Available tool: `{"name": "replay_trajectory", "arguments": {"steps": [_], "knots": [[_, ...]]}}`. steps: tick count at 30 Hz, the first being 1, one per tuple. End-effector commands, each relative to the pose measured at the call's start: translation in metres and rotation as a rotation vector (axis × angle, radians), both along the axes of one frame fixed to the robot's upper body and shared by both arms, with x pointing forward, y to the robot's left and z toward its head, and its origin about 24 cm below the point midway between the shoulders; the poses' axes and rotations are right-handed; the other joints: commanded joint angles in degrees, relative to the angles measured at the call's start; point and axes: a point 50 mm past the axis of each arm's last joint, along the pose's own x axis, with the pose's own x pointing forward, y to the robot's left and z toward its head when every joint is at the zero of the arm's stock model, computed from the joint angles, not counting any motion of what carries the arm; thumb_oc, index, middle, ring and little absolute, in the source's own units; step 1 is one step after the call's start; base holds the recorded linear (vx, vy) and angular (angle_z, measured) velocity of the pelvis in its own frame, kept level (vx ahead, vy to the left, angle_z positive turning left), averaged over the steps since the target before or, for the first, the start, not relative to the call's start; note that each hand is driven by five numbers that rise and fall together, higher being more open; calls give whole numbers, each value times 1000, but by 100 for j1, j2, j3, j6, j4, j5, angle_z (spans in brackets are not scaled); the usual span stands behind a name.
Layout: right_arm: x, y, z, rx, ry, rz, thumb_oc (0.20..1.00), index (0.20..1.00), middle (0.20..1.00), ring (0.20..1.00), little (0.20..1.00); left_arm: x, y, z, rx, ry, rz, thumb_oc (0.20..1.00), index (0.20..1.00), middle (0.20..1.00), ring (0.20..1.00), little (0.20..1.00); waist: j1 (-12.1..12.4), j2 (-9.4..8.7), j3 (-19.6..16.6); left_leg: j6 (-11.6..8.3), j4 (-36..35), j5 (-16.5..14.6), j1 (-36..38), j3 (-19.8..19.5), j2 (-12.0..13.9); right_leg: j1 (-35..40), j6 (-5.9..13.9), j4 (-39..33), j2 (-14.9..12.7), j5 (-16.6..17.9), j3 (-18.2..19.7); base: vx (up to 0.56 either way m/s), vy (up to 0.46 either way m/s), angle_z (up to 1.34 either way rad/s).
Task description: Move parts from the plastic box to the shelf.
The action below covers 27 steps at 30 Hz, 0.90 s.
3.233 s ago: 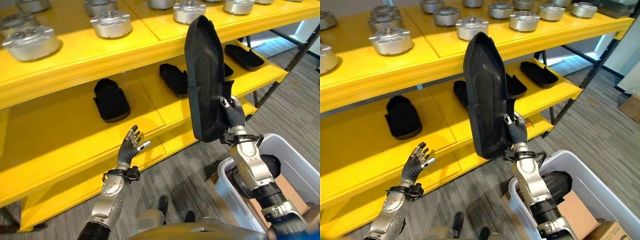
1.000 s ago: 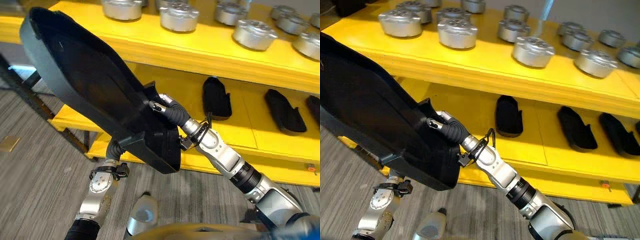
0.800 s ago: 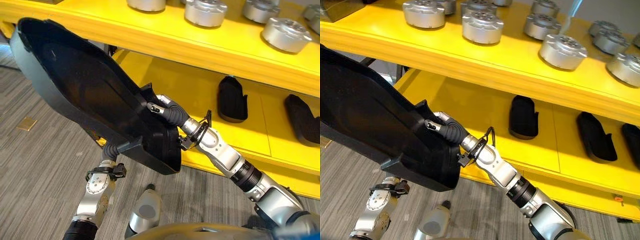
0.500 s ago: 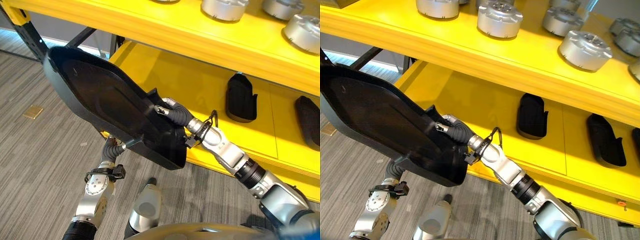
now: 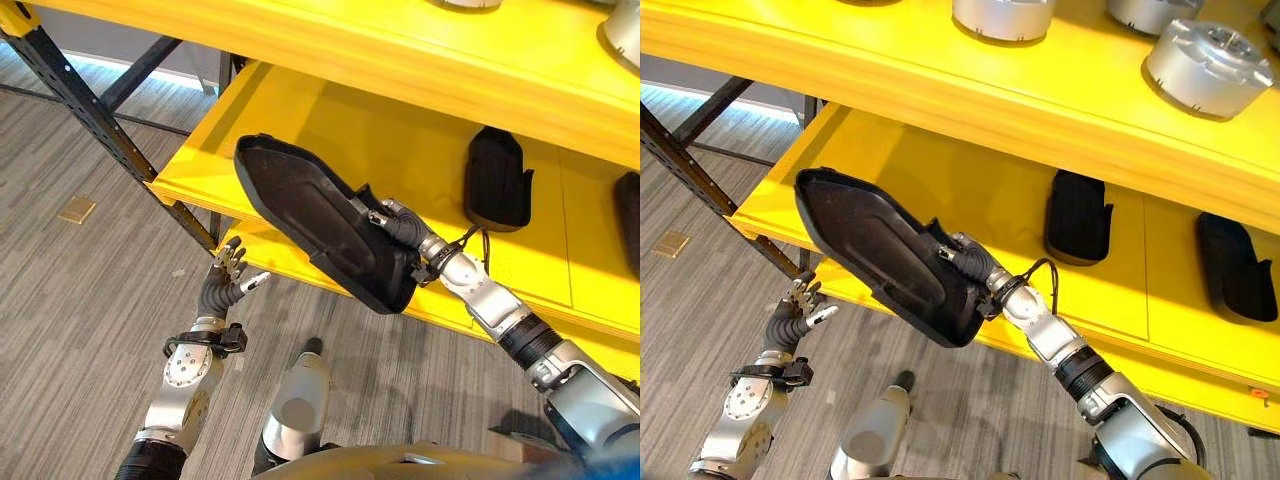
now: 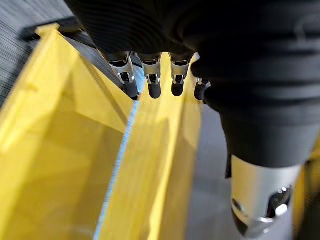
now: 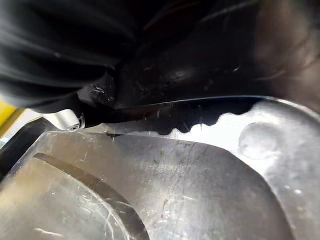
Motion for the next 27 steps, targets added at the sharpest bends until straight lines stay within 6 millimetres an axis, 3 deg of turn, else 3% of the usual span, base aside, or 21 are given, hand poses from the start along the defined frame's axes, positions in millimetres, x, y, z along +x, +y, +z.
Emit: {"name": "replay_trajectory", "arguments": {"steps": [1, 8, 12, 27], "knots": [[15, -14, 42, 57, -175, -83, 200, 200, 200, 200, 200, 1, -1, 20, 15, -92, -43, 1000, 1000, 1000, 1000, 1000, 4, 92, -119, 52, -466, -150, 437, 249, 392, -507, 59, 474, -110, 489, 213, -35, 17, 6], [36, -23, 78, 101, -288, -211, 200, 200, 200, 200, 200, 6, -6, 25, 0, -112, -57, 1000, 1000, 1000, 1000, 1000, 7, 215, 70, 59, -421, -128, 314, 288, 400, -681, 30, 534, -115, 474, 295, -17, 10, 5], [46, -21, 112, 186, -390, -283, 200, 200, 200, 200, 200, 10, -10, 27, -13, -116, -67, 1000, 1000, 1000, 1000, 1000, 7, 297, 158, 74, -351, -132, 205, 301, 392, -801, 7, 589, -127, 447, 357, 0, 0, 0], [57, -17, 195, 404, -591, -438, 200, 200, 200, 200, 200, 26, -32, 38, -12, -150, -160, 1000, 1000, 1000, 1000, 1000, 24, 606, 493, 130, 6, -171, -292, 312, 259, -1257, -63, 915, -221, 317, 513, -16, 11, -1]]}}
